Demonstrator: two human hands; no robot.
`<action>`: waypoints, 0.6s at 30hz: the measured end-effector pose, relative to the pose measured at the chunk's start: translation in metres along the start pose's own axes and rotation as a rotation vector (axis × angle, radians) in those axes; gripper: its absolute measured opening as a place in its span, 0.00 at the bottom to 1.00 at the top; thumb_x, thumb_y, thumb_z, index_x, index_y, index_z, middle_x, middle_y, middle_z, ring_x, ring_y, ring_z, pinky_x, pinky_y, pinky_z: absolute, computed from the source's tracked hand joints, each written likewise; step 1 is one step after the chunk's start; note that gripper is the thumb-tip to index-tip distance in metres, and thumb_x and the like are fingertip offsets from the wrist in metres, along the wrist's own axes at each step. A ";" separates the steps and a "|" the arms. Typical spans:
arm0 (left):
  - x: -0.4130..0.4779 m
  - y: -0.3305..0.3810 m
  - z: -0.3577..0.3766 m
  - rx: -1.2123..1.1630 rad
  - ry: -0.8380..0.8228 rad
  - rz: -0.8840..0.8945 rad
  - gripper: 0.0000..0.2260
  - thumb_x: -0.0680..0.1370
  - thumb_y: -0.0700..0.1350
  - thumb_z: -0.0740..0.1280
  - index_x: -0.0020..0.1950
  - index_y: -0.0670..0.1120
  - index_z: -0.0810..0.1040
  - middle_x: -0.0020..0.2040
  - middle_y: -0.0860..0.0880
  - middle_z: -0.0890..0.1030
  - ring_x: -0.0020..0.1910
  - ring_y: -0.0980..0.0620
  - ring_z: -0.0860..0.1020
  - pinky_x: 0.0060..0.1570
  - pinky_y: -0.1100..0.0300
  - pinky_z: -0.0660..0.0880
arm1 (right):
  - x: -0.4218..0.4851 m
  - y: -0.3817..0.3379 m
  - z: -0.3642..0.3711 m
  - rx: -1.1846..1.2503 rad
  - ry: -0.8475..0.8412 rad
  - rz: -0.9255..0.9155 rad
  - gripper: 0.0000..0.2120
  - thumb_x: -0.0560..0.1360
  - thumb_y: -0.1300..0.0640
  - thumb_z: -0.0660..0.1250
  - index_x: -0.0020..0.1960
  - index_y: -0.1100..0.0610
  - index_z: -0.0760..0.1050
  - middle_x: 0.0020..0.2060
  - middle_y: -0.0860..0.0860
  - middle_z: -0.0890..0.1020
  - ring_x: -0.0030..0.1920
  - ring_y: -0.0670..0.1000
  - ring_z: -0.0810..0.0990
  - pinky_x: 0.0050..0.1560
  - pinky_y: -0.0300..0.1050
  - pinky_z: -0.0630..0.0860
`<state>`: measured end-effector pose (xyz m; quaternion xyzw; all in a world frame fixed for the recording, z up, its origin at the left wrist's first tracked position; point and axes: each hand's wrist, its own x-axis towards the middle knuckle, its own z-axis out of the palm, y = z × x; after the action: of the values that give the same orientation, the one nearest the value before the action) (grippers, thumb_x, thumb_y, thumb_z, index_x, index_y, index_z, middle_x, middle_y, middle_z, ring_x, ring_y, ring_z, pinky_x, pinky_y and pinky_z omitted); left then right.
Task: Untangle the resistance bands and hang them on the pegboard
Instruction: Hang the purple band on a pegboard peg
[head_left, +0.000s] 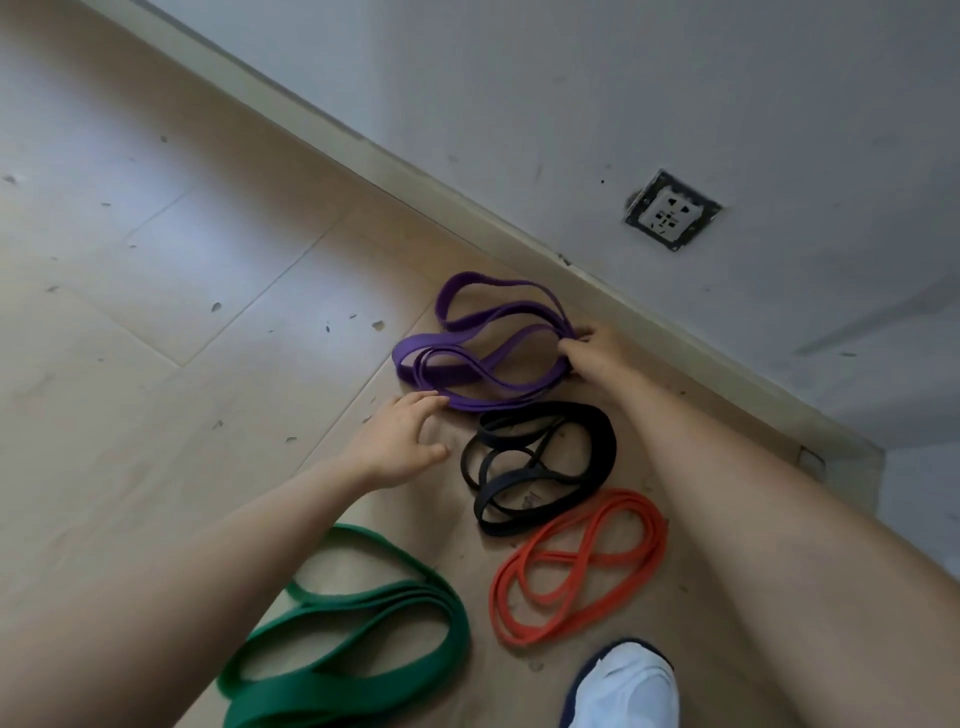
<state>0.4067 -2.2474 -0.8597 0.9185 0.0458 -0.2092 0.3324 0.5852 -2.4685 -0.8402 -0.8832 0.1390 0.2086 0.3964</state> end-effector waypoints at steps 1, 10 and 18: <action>-0.002 0.004 -0.008 -0.036 0.014 -0.006 0.30 0.78 0.51 0.71 0.79 0.50 0.66 0.78 0.48 0.68 0.76 0.46 0.65 0.73 0.52 0.63 | -0.005 -0.013 -0.003 0.008 -0.025 -0.023 0.10 0.73 0.65 0.69 0.52 0.58 0.72 0.47 0.60 0.82 0.40 0.56 0.82 0.36 0.48 0.81; -0.048 0.068 -0.125 -0.252 0.521 0.136 0.17 0.77 0.47 0.72 0.65 0.50 0.77 0.59 0.54 0.81 0.56 0.55 0.78 0.54 0.56 0.78 | -0.110 -0.147 -0.053 -0.063 -0.222 -0.522 0.19 0.71 0.63 0.77 0.57 0.60 0.72 0.50 0.61 0.80 0.45 0.55 0.80 0.48 0.59 0.82; -0.121 0.151 -0.210 -0.293 0.483 0.319 0.35 0.72 0.56 0.77 0.75 0.51 0.68 0.68 0.51 0.73 0.66 0.52 0.73 0.66 0.51 0.73 | -0.246 -0.206 -0.146 -0.189 -0.198 -0.816 0.17 0.72 0.63 0.77 0.58 0.58 0.78 0.47 0.55 0.84 0.42 0.49 0.83 0.42 0.39 0.81</action>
<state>0.4052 -2.2256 -0.5748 0.8795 0.0086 0.0781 0.4693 0.4921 -2.4265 -0.5024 -0.8739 -0.2801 0.1304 0.3753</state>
